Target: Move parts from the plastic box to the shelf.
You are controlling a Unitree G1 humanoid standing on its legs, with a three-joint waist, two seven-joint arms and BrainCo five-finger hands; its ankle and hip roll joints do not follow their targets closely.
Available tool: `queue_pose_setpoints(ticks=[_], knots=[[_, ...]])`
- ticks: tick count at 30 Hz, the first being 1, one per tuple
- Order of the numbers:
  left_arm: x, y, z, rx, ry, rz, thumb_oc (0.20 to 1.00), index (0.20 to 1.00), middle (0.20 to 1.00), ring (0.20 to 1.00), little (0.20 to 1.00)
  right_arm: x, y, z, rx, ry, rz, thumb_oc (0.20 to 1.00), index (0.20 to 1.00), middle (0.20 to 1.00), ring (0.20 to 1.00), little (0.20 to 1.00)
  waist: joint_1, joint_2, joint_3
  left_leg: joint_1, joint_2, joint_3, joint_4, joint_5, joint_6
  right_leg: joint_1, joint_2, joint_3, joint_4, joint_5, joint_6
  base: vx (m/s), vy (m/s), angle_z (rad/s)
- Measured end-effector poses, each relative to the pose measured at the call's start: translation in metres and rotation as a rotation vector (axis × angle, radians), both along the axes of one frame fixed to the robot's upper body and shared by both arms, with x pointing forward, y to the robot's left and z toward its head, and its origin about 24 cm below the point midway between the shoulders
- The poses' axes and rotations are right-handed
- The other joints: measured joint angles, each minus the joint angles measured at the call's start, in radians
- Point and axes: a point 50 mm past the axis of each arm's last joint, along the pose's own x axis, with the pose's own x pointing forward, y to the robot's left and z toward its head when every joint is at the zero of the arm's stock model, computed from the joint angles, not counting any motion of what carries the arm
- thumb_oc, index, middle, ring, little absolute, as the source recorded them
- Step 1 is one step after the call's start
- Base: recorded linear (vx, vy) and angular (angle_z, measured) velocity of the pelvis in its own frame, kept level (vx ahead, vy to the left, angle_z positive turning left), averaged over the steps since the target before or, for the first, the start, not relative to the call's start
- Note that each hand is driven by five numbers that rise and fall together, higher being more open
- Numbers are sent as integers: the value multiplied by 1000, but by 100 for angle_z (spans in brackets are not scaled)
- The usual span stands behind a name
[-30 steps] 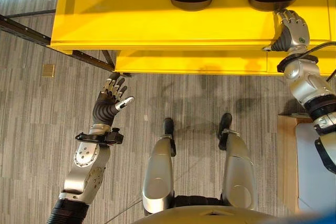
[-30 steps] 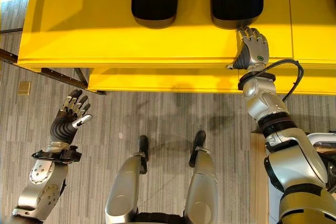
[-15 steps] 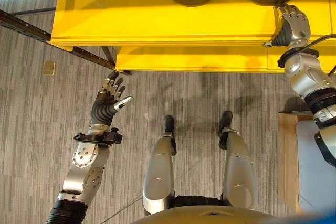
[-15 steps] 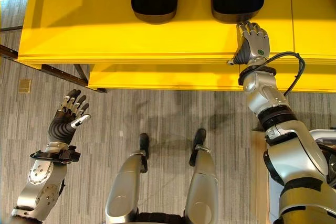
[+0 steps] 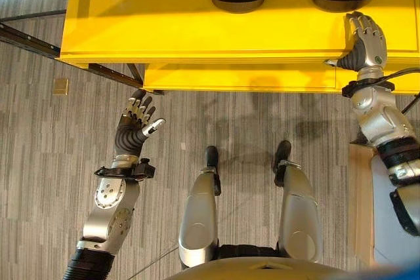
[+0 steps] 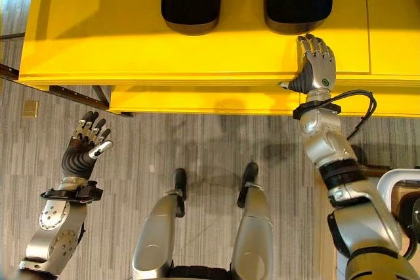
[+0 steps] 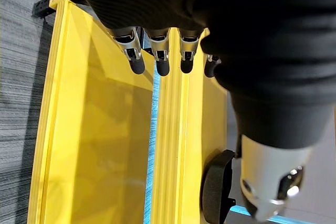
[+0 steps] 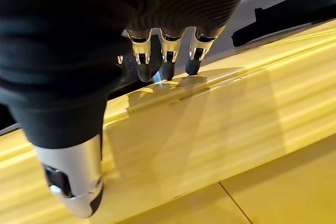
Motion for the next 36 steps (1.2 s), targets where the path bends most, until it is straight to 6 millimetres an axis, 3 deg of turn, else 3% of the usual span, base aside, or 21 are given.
queue_pose_setpoints(ticks=[4, 10, 18, 24, 27, 31, 36], knots=[[0, 0, 0, 3, -1, -2, 1000, 1000, 1000, 1000, 1000, -2, 0, -5, 2, 16, 5, 1000, 1000, 1000, 1000, 1000, 1, -1, 0, 1, 1, -1, 1, 0, 0, 3, 0, 0, 1, -11, 8, -10, -3, 2], [0, -3, -1, 9, 6, 8, 1000, 1000, 1000, 1000, 1000, -28, 11, -34, 44, 45, 99, 1000, 1000, 1000, 1000, 1000, -8, -4, -2, 15, 9, -7, 0, 0, 0, 21, 4, -8, 0, -14, 6, 0, 0, 0], [-1, -5, -5, -16, 19, 23, 1000, 1000, 1000, 1000, 1000, -77, 18, -78, 74, 178, 215, 1000, 1000, 1000, 1000, 1000, -34, -26, -4, 85, 18, -3, -31, -3, -5, 77, 19, -9, -10, -24, 8, 10, -13, -2], [-11, -1, -16, -20, 68, 44, 1000, 1000, 1000, 1000, 1000, -122, 16, -82, 190, 181, 303, 1000, 1000, 1000, 1000, 1000, -61, -59, -21, 194, 52, 23, -110, 7, -17, 161, 63, -8, -66, -23, 10, 45, -52, -14], [-21, 1, -25, -18, 112, 44, 1000, 1000, 1000, 1000, 1000, -145, 18, -87, 322, 231, 394, 1000, 1000, 1000, 1000, 1000, -92, -75, -47, 274, 88, 47, -173, 13, -19, 206, 101, -5, -94, -29, 1, 63, -116, -28], [-26, 1, -30, -16, 132, 27, 1000, 1000, 1000, 1000, 1000, -160, 16, -95, 448, 307, 441, 1000, 1000, 1000, 1000, 1000, -113, -71, -101, 339, 118, 63, -226, 26, -26, 226, 135, -1, -73, -55, -30, 27, -111, -13], [-34, -3, -40, -42, 169, 14, 1000, 1000, 1000, 1000, 1000, -175, 5, -100, 627, 363, 469, 1000, 1000, 1000, 1000, 1000, -121, -55, -194, 387, 155, 78, -246, 35, -10, 228, 173, -9, 3, -142, -54, 21, -170, -3]])
